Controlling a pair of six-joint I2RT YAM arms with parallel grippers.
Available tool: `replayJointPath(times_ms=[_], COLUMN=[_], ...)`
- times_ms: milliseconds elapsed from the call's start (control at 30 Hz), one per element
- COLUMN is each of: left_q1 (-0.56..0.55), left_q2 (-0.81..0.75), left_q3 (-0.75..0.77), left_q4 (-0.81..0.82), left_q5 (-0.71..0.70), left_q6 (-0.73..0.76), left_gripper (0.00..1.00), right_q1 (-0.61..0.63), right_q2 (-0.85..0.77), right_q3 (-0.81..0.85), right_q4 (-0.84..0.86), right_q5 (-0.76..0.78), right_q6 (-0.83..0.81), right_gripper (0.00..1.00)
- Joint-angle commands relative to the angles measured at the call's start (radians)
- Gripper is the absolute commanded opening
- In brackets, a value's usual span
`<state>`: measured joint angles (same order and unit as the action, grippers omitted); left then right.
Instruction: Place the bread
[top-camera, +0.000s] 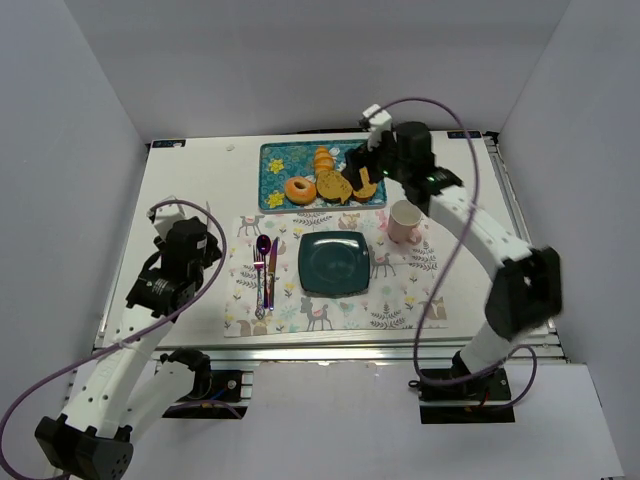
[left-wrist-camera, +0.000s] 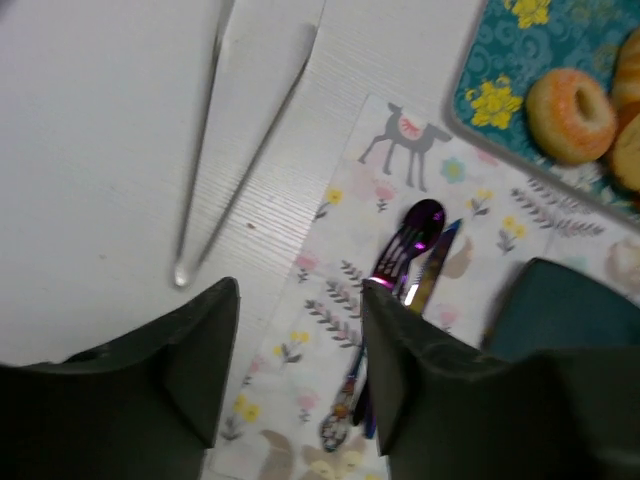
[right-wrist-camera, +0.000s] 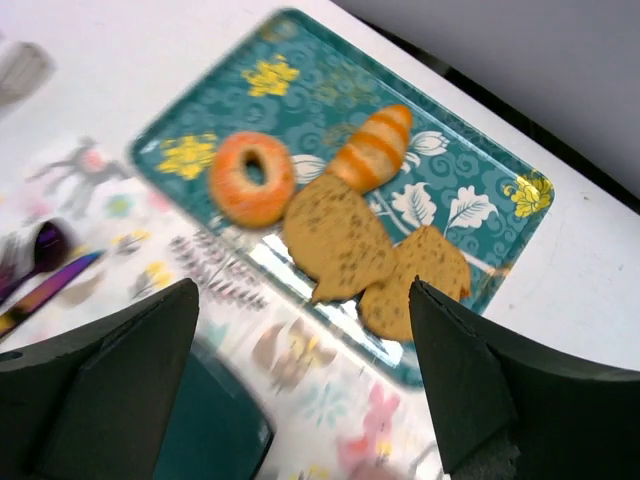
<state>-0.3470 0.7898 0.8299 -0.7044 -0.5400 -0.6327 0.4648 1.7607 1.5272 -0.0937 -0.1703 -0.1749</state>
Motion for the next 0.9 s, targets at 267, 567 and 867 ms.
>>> replayJointPath(times_ms=[267, 567, 867], left_q1=[0.250, 0.460, 0.462], left_q2=[0.112, 0.429, 0.604], left_q3=[0.023, 0.080, 0.026], left_q4=[0.011, -0.001, 0.266], left_q5=[0.225, 0.382, 0.597], left_q6=[0.185, 0.384, 0.591], left_gripper=[0.15, 0.98, 0.94], right_q1=[-0.064, -0.074, -0.097], right_q2=[-0.590, -0.633, -0.629], right_q3=[-0.585, -0.621, -0.634], right_q4=[-0.023, -0.092, -0.063], right_q5=[-0.682, -0.638, -0.635], right_q6=[-0.440, -0.417, -0.374], right_gripper=[0.00, 0.70, 0.72])
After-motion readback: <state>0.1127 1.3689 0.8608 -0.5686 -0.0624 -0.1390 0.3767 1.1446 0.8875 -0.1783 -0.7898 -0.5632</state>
